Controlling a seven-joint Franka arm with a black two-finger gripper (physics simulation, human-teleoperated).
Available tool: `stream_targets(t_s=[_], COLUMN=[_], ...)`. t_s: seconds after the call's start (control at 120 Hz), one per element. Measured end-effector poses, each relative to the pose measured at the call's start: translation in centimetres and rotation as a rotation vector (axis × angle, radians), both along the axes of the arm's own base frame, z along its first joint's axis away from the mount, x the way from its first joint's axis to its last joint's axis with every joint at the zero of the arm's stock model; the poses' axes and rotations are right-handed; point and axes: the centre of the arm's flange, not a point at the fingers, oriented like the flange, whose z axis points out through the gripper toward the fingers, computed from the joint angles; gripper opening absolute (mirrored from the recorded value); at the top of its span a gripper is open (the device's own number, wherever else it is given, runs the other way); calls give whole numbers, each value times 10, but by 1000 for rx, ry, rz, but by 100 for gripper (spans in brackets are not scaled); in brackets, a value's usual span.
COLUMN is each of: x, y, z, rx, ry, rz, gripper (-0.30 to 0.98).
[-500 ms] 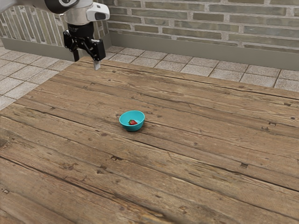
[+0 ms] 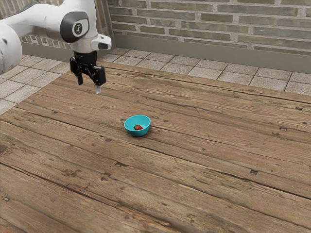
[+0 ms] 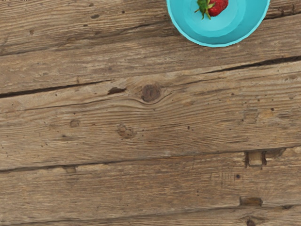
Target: Take strawberry from the bowl
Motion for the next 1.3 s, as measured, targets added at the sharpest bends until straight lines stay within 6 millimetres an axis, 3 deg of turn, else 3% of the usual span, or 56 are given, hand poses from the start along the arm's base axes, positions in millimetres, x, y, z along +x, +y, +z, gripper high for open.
stream_targets(t_s=[0.075,0.15,0.208,0.392,0.492,0.583,0.808,1.3], x=[15,19,25,54,65,77,92,110], y=[8,36,39,-22,-30,-40,-45,-45], z=[-43,-80,-106,-104,-128,-135,-162,-203], rx=[-11,-28,-41,-77,-85,-82,-87,-93], ry=[25,52,57,-47,-59,-89,-109,-135], rz=[-65,-90,-134,-396,-505,-599,-761,-946], gripper=[68,65,61,52,45,39,32,36])
